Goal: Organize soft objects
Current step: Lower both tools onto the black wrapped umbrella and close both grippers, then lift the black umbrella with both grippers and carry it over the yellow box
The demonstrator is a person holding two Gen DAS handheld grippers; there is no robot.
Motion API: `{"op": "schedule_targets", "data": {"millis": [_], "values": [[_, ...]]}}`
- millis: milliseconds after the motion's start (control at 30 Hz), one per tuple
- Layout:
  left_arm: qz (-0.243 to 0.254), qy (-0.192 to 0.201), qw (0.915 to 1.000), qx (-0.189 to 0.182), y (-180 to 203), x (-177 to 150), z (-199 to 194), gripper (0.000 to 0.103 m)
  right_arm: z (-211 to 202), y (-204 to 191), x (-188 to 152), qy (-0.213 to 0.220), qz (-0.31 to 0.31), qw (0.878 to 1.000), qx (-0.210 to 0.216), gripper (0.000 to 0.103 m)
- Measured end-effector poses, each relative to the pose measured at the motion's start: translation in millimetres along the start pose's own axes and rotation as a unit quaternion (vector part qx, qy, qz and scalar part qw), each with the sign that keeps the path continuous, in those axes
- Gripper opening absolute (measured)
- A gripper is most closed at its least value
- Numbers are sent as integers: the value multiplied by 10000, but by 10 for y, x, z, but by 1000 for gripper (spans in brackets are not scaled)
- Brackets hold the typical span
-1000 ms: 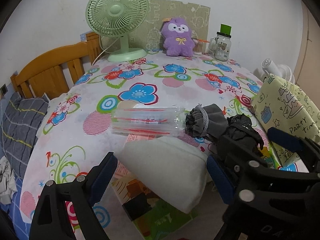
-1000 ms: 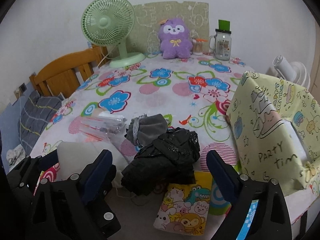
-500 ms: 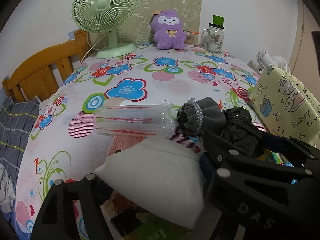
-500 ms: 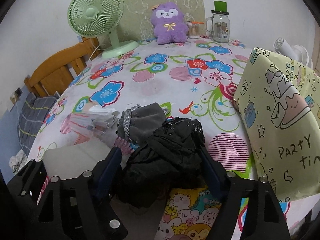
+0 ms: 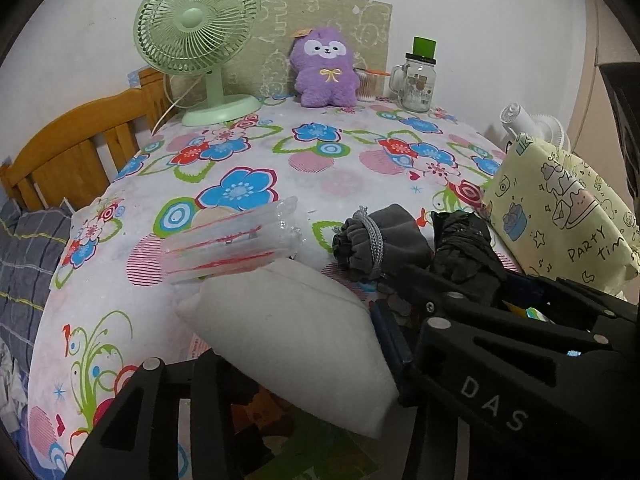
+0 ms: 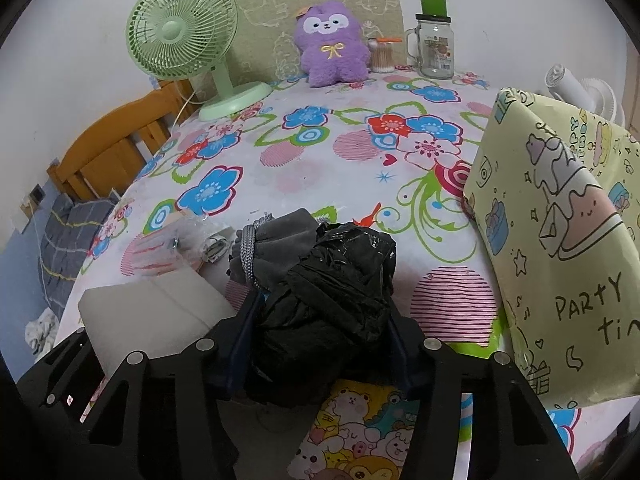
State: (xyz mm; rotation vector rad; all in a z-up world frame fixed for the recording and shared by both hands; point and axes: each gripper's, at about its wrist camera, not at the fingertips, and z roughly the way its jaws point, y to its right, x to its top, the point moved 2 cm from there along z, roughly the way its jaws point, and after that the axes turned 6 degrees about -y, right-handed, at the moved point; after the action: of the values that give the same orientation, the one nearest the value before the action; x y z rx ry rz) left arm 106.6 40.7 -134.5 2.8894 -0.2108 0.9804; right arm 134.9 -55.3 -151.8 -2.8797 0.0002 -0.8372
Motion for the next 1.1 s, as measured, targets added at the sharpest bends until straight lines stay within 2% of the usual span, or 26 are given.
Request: {"op": "schedule_targets", "data": {"millis": [200,1100], "values": [[-3,94,10000,7,36,5,-85,44,-91,8,-5,96,-10,9999,77,58],[128,587,9981,99,314,171,-513,41,-695,100,58,740,-158,9971,119,58]]}}
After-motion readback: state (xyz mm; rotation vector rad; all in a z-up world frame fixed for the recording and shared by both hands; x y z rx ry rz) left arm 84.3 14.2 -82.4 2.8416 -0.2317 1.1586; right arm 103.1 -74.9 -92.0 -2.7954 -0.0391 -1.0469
